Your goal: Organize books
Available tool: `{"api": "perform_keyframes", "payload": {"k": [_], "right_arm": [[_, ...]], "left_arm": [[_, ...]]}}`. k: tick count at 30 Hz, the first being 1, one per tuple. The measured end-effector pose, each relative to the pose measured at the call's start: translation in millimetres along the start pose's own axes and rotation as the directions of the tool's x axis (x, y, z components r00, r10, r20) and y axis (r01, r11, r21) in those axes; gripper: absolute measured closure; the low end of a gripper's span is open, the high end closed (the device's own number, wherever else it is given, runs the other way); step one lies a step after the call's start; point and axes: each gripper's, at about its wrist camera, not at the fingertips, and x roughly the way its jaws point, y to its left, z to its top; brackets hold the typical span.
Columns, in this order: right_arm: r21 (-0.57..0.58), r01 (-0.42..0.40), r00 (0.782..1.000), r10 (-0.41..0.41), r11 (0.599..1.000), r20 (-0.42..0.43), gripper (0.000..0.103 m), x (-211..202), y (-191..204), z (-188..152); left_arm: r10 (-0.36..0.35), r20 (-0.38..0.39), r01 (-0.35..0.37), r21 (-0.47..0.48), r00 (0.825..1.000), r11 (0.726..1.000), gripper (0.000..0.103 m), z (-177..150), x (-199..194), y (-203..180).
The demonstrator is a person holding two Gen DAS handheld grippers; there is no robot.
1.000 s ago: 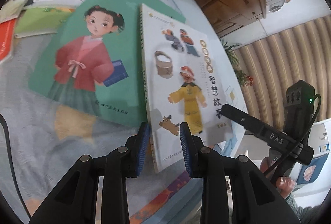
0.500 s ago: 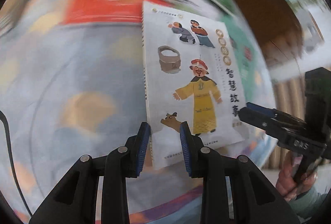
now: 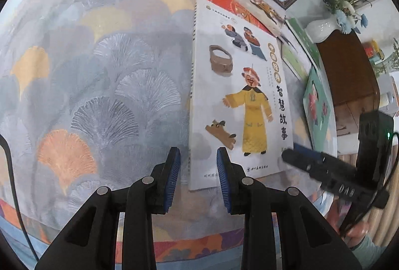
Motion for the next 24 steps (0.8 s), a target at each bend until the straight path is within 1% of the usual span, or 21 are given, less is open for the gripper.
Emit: {"api": "perform_keyframes", "payload": {"k": [2, 5, 6, 7, 8, 9, 10, 11, 12, 13, 15, 16, 17, 18, 19, 21, 24], "right_arm": [[-0.011, 0.014, 1.0, -0.014, 1.0, 0.011, 0.052, 0.3, 4.1, -1.7], [-0.01, 0.023, 0.999, -0.023, 1.0, 0.022, 0.052, 3.3, 7.2, -0.3], [-0.011, 0.018, 0.999, -0.018, 1.0, 0.026, 0.051, 2.8, 6.3, -1.1], [-0.006, 0.011, 0.999, -0.011, 1.0, 0.03, 0.051, 2.1, 5.3, -1.7], [0.014, -0.007, 0.999, 0.007, 1.0, 0.037, 0.051, 1.1, 1.4, -2.4], [0.027, -0.021, 0.999, 0.02, 0.999, 0.04, 0.051, -0.3, -1.7, -2.9], [0.047, -0.037, 0.998, 0.035, 0.998, 0.043, 0.051, 2.9, -0.3, -2.5], [0.066, -0.056, 0.998, 0.054, 0.996, 0.043, 0.051, 2.8, -3.3, -2.0], [0.073, -0.064, 0.997, 0.061, 0.995, 0.043, 0.051, 1.9, -4.5, -2.2], [0.079, -0.072, 0.997, 0.068, 0.994, 0.043, 0.051, 1.7, -5.9, -2.4], [0.082, -0.076, 0.996, 0.072, 0.994, 0.043, 0.051, 1.2, -6.1, -2.5], [0.078, -0.073, 0.997, 0.07, 0.994, 0.043, 0.051, 1.2, -4.9, -3.0], [0.07, -0.068, 0.997, 0.065, 0.995, 0.043, 0.051, 1.1, -3.4, -3.8], [0.064, -0.065, 0.997, 0.062, 0.996, 0.044, 0.051, 1.7, -2.9, -3.8], [0.062, -0.064, 0.997, 0.061, 0.996, 0.045, 0.051, 2.7, -1.3, -4.4], [0.064, -0.065, 0.997, 0.062, 0.996, 0.047, 0.051, 3.5, 0.4, -3.7], [0.073, -0.078, 0.996, 0.074, 0.994, 0.048, 0.051, 4.0, -0.7, -3.6]], "left_arm": [[-0.024, 0.004, 0.024, -0.007, 1.0, 1.0, 0.076, 1.3, -1.2, 2.9], [-0.026, -0.002, 0.026, 0.017, 1.0, 1.0, 0.076, 3.5, -3.9, 2.1], [-0.044, 0.003, 0.044, 0.016, 0.999, 0.999, 0.076, 3.5, -7.8, 3.3], [-0.092, 0.022, 0.091, 0.005, 0.996, 0.996, 0.076, 2.9, -16.3, 5.9], [-0.177, 0.05, 0.177, -0.012, 0.983, 0.984, 0.076, 4.1, -26.4, 7.7], [-0.254, 0.068, 0.256, -0.027, 0.965, 0.966, 0.076, 5.6, -34.5, 9.5], [-0.345, 0.084, 0.349, -0.044, 0.935, 0.936, 0.076, 8.9, -43.0, 10.5], [-0.382, 0.089, 0.387, -0.046, 0.92, 0.921, 0.076, 11.5, -46.5, 9.9], [-0.406, 0.091, 0.411, -0.042, 0.909, 0.911, 0.076, 13.8, -48.7, 8.5], [-0.412, 0.087, 0.416, -0.039, 0.907, 0.908, 0.076, 16.6, -48.2, 7.2], [-0.358, 0.076, 0.362, -0.038, 0.931, 0.932, 0.076, 21.4, -40.2, 6.2], [-0.306, 0.071, 0.309, -0.035, 0.949, 0.95, 0.076, 22.8, -34.5, 6.1], [-0.245, 0.065, 0.247, -0.029, 0.967, 0.969, 0.081, 23.9, -27.7, 6.6], [-0.21, 0.054, 0.212, -0.022, 0.976, 0.977, 0.085, 24.2, -21.3, 6.2], [-0.206, 0.034, 0.207, -0.029, 0.978, 0.978, 0.092, 24.9, -12.9, 7.4], [-0.232, 0.002, 0.232, -0.048, 0.973, 0.972, 0.092, 26.0, -1.3, 6.5], [-0.219, -0.011, 0.218, -0.015, 0.976, 0.976, 0.092, 26.7, 11.7, -5.6]]}}
